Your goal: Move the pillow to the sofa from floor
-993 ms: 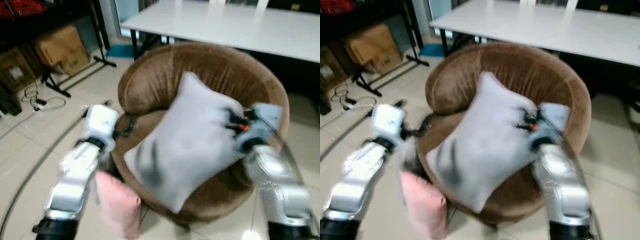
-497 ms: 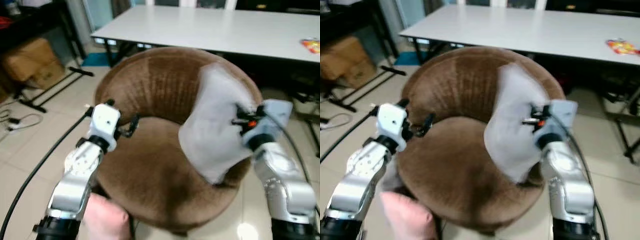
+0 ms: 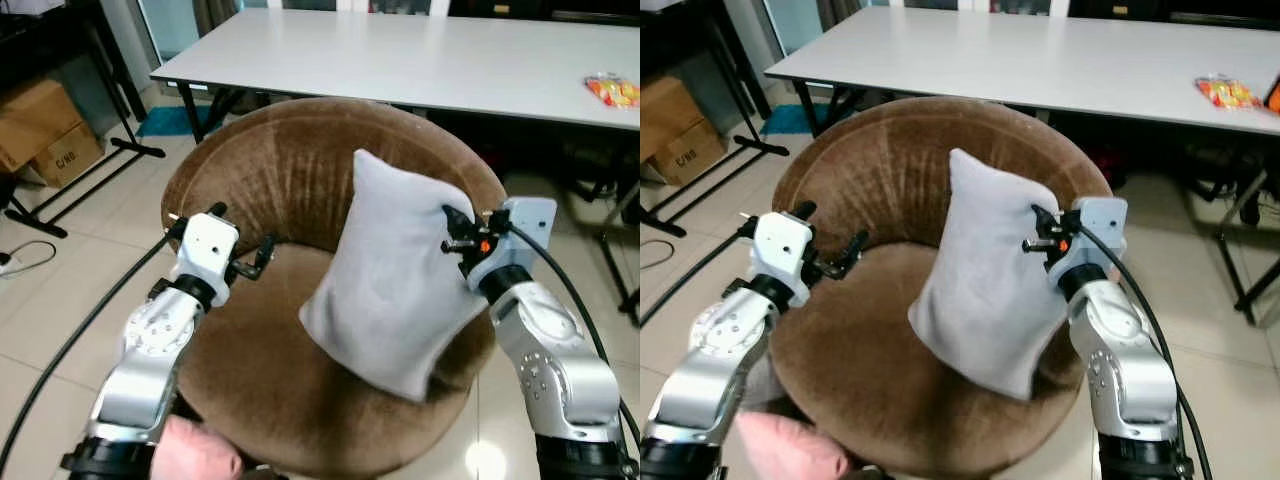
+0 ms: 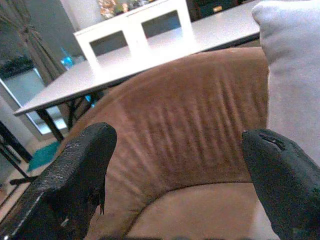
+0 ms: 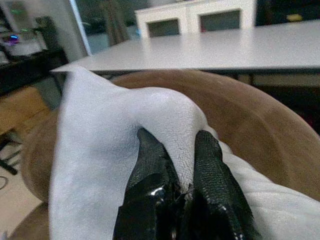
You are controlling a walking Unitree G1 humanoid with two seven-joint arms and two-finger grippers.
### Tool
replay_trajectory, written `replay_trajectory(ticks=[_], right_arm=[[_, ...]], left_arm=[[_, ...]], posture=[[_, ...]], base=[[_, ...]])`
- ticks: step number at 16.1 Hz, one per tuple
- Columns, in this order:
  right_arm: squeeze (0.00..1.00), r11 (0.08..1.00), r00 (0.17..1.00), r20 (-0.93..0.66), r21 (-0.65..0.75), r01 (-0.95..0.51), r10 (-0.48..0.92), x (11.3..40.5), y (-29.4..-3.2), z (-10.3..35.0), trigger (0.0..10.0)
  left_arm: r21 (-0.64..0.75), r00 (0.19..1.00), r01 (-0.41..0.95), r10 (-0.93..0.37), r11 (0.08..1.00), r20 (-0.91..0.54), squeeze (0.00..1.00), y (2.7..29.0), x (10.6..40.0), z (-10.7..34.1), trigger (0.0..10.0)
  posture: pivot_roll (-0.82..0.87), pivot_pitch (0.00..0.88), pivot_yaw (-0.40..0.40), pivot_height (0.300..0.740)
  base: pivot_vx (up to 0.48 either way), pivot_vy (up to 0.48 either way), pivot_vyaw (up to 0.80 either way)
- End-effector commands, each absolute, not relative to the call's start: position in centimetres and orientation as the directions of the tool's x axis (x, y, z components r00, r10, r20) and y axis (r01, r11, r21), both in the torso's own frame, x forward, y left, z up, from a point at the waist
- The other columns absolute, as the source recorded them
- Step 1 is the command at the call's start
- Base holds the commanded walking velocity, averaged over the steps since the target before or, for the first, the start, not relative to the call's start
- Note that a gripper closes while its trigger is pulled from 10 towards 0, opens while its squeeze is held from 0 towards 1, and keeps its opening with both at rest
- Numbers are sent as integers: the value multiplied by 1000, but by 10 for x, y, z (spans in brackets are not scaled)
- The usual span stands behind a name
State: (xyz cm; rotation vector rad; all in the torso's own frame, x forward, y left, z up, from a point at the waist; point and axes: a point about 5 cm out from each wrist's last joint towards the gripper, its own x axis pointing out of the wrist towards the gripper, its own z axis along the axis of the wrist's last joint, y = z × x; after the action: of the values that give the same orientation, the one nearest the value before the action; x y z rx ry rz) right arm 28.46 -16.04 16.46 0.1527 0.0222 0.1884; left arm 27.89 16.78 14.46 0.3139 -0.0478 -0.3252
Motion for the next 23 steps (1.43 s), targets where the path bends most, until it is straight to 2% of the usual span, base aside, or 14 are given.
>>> replay_trajectory(ticks=[1,3,4,7,10,11,13,14,16,19,20,22,23], right_arm=[[0,948,963,53,169,-268,263,287,-145,179,10000],[0,936,955,46,187,-297,294,293,-136,184,10000],[0,931,951,-12,209,-299,308,298,-129,183,10000],[0,909,930,-97,270,-318,354,305,-117,178,10000],[0,856,926,-162,459,-237,342,323,-103,172,10000],[0,811,934,-193,568,-142,299,339,-99,164,10000],[0,742,953,-223,671,-4,207,355,-109,153,10000],[0,662,954,-247,745,75,170,362,-120,141,10000],[0,610,950,-305,766,202,69,367,-146,121,10000],[0,602,955,-296,760,247,-18,370,-178,116,10000],[0,615,952,-298,740,274,-65,372,-192,114,10000],[0,676,958,-277,694,249,-68,375,-199,115,10000],[502,688,962,-266,685,239,-70,377,-201,117,10000]], left_arm=[[328,944,316,-328,890,-19,0,175,277,145,10000],[352,913,402,-398,845,-86,0,176,269,138,10000],[366,867,497,-469,787,-168,0,177,260,130,10000],[347,781,624,-561,700,-273,0,179,244,120,10000],[321,745,667,-601,672,-290,0,181,240,121,10000],[315,723,691,-617,651,-311,0,181,238,120,10000],[311,710,704,-627,638,-321,0,181,238,120,10000],[298,700,714,-634,634,-328,0,180,238,120,10000],[291,686,727,-642,622,-342,0,180,237,118,10000],[288,684,728,-643,621,-345,0,182,237,118,10000],[287,684,729,-641,622,-347,0,183,237,118,10000],[290,683,729,-642,619,-348,0,183,238,118,10000],[293,683,730,-642,617,-348,0,183,239,118,10000]], posture=[[-60,0,36,740],[-44,0,21,740],[-30,0,7,740],[-13,0,-7,740],[-17,0,2,740],[-16,0,6,740],[-13,0,7,740],[-12,0,9,740],[-4,0,5,740],[1,0,2,740],[0,0,2,740],[-3,0,6,740],[-8,0,10,740]], base=[[0,0,0],[0,0,0],[0,0,0],[0,0,0],[0,0,0],[0,0,0],[0,0,0],[0,0,0],[0,0,0],[0,0,0],[0,0,0],[0,0,0],[0,0,0]])
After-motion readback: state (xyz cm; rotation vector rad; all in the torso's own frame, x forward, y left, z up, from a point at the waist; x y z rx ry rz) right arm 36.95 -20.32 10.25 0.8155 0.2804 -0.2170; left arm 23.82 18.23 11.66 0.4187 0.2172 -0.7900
